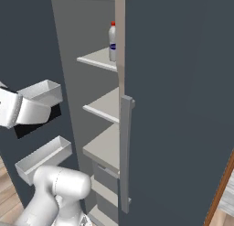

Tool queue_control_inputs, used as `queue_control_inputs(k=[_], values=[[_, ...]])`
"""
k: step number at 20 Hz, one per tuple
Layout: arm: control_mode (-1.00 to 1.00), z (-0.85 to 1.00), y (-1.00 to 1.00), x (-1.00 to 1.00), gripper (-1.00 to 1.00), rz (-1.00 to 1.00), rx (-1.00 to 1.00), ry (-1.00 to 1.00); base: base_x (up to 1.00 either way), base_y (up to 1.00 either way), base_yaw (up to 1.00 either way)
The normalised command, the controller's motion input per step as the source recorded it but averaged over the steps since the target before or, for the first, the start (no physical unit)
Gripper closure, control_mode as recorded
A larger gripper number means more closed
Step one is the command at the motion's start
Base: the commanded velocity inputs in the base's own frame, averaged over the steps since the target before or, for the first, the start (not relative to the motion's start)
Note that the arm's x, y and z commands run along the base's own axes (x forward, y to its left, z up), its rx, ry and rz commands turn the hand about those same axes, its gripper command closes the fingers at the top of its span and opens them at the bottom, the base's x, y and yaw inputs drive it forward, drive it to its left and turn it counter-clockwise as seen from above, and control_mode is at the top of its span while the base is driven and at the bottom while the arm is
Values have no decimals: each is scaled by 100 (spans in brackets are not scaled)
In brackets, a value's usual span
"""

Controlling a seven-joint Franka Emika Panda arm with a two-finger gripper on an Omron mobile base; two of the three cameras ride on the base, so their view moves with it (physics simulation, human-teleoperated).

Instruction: Take the bottled waters from the counter and place them in the freezer to freeze. Close the freezer door after placing the bottles.

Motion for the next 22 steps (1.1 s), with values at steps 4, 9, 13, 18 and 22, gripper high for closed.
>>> queue_control_inputs(k=[4,9,13,18,22], values=[[-100,-26,26,-55,-100,2,0,28,0,0,0],[-100,-22,23,-12,-100,7,0,21,0,0,0],[-100,-29,6,0,-100,12,4,23,0,0,0],[-100,-62,0,4,-100,12,1,18,0,0,0],[-100,-64,0,9,-100,10,0,15,0,0,0]])
